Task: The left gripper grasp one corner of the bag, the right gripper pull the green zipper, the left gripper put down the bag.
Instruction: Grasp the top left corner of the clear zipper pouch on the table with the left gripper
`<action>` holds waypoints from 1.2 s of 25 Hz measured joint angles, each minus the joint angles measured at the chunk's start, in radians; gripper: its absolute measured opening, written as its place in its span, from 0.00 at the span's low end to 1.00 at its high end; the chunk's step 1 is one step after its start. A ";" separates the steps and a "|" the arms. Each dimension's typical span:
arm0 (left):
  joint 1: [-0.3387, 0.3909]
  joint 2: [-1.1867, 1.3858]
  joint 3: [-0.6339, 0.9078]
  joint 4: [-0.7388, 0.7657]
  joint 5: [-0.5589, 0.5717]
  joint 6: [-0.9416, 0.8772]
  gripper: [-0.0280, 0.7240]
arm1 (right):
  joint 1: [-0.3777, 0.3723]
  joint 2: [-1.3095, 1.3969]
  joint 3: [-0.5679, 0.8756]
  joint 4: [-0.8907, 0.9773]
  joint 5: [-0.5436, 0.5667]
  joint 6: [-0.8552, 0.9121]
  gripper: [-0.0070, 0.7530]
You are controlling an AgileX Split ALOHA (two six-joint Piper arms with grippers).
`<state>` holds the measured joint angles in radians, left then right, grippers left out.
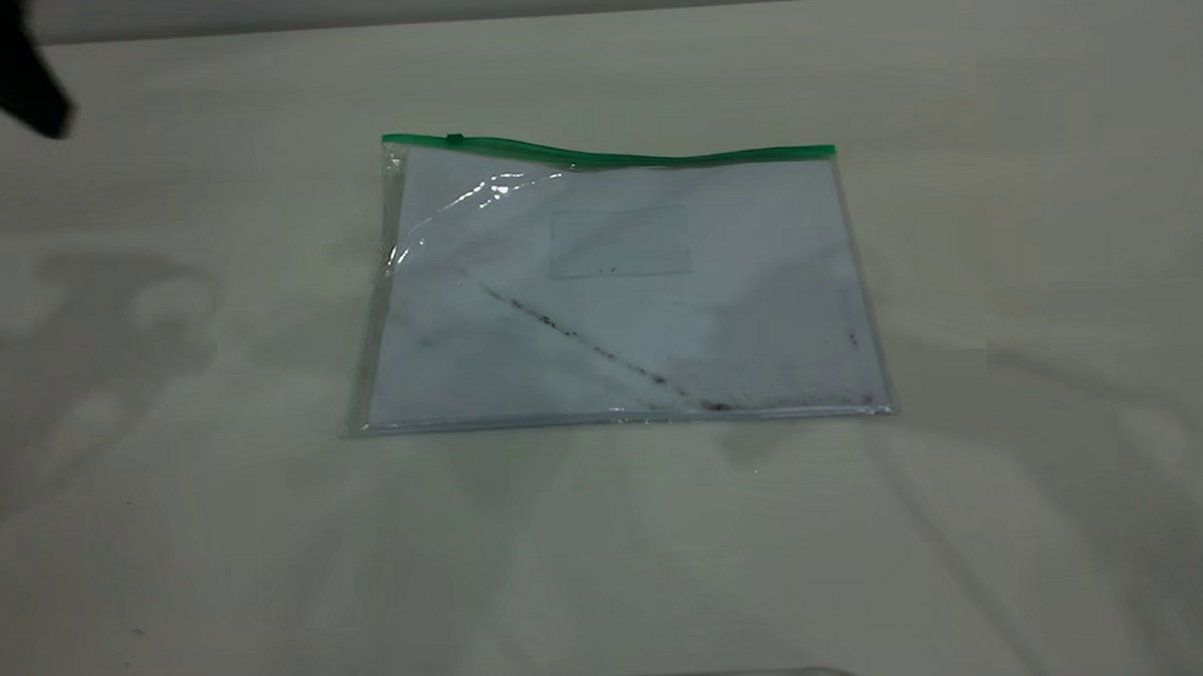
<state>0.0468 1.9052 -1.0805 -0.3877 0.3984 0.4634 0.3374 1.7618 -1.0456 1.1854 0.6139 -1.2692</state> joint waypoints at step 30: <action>-0.041 0.731 -0.600 -0.862 0.351 0.735 0.82 | 0.003 0.051 -0.065 0.005 -0.050 0.000 0.75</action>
<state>0.0062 2.6366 -1.6809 -1.2500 0.7495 1.1985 0.3407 1.8123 -1.1106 1.1907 0.5639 -1.2691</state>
